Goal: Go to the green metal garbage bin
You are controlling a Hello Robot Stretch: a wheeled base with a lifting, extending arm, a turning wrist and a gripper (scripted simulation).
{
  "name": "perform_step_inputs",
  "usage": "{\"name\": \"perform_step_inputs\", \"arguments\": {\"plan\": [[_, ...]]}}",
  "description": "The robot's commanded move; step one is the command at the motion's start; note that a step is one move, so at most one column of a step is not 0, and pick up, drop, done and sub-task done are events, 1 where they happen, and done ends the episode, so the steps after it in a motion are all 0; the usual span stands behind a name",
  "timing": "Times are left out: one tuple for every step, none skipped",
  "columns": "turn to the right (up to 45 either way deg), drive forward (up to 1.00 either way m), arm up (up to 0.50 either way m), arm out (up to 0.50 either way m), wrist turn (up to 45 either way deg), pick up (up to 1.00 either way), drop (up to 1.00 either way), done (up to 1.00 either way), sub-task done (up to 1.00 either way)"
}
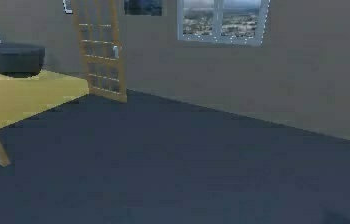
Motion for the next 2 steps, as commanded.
{"name": "perform_step_inputs", "arguments": {"plan": [[-27.0, 0.00, 0.00, 0.00, 0.0, 0.00, 0.00, 0.00, 0.00], [0.0, 1.00, 0.00, 0.00, 0.0, 0.00, 0.00, 0.00, 0.00]]}}
